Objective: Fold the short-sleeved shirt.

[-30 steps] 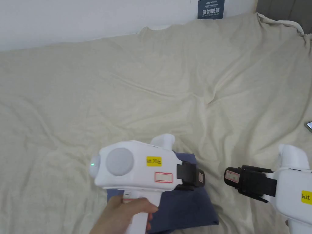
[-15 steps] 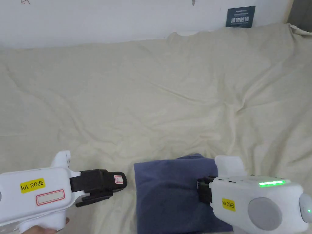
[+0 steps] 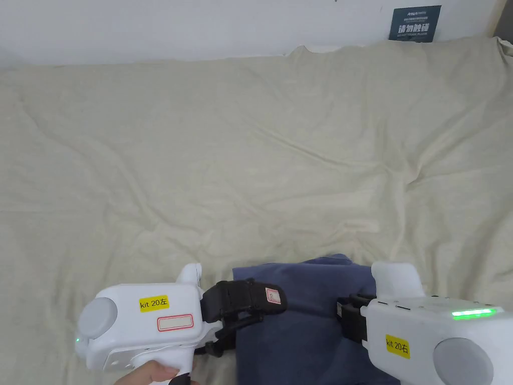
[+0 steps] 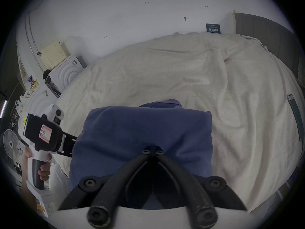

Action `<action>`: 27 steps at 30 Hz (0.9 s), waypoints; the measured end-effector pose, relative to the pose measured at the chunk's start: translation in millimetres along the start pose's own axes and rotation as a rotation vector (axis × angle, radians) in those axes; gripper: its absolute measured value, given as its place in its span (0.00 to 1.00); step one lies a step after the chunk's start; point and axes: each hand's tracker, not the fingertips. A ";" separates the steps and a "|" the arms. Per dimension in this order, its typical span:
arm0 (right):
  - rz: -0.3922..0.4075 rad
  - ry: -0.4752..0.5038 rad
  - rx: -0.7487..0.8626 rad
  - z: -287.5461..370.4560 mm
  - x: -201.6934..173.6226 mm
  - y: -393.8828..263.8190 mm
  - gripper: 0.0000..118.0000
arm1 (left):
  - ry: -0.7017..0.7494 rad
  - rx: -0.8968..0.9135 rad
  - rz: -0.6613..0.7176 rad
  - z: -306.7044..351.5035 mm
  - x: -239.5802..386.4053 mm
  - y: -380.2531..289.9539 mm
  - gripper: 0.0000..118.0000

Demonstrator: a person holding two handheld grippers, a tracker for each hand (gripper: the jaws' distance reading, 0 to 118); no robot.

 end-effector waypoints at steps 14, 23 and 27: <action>-0.035 0.010 0.056 16.1 -4.0 4.7 0.00 | 0.010 -0.065 0.027 -21.8 -8.7 9.9 0.31; 0.079 0.053 0.292 37.8 -53.3 13.9 0.00 | 0.138 0.004 -0.071 68.6 -8.4 24.6 0.31; 0.135 0.067 0.462 43.3 -86.2 16.0 0.00 | 0.232 0.092 -0.054 141.0 -26.3 31.5 0.31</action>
